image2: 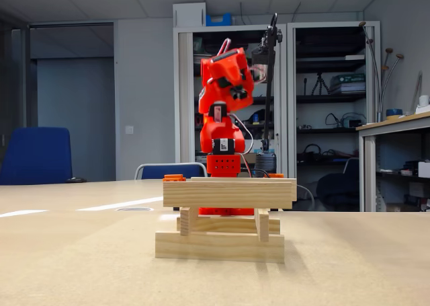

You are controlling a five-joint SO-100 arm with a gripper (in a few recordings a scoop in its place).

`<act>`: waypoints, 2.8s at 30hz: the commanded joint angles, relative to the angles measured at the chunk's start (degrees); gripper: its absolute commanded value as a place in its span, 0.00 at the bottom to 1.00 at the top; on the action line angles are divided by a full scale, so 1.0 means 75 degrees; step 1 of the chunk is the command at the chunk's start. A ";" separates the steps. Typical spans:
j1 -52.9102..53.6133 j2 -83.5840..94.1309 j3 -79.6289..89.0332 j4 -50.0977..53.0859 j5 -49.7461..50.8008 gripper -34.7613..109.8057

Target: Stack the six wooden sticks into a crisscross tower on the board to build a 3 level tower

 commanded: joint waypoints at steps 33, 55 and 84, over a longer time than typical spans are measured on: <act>0.0762 0.3984 0.4500 -0.7125 -0.1055 0.24; 0.2168 0.3961 0.4664 -1.5270 -0.1043 0.24; 0.2215 0.3961 0.4664 -1.9570 -0.0633 0.24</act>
